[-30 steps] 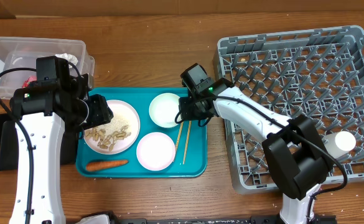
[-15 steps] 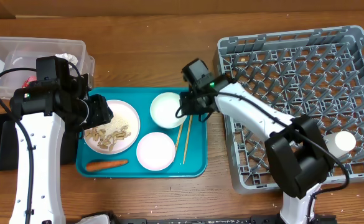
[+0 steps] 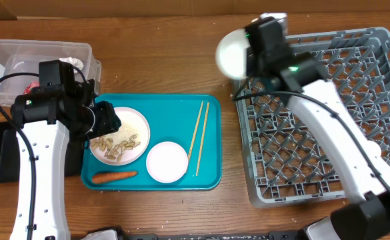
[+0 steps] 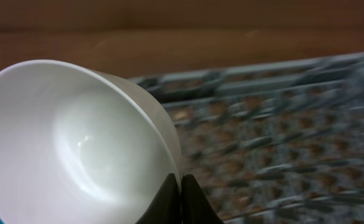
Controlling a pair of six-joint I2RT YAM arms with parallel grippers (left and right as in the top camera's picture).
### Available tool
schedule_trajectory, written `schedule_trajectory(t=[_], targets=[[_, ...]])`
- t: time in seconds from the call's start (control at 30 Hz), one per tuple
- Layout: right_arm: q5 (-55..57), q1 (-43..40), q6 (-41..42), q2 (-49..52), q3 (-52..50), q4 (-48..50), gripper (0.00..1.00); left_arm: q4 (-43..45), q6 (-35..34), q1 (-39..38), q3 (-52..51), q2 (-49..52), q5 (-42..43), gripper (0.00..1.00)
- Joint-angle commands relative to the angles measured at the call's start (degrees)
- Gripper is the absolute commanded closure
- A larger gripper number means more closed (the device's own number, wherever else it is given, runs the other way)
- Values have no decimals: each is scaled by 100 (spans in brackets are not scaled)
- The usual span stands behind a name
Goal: Sort waste into correct bins and load items into the dishwasher
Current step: 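Grasp the white bowl rim and lift it toward the rack, then place the white bowl in the rack's back right corner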
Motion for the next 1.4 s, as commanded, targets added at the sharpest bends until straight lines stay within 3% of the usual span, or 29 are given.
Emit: schedule_trajectory(t=[0.0,0.33,0.7,1.03,1.3,1.37], targets=[[2081,-407,-476,-44,85,-9,96,9,83,-44,-20,26,-70,49],[3722,-2118,-640,229,24,691,96,-7,83,-109,-20,26,-98,50],[4511,-3399,-1812,1399,22,1871,96,24,76,-177,-20,26,-96,50],[4522,-3261,-1882,2317,9,1781,96,92,-24,-190,-20,26,-96,50],[3617,-2765,-1882,2409,-280,1639,96,98,-22,-186,-20,31,-101,49],[3342,-2653,-1882,2409,-280,1405,90,101,-22,-203,-20,31,-98,49]])
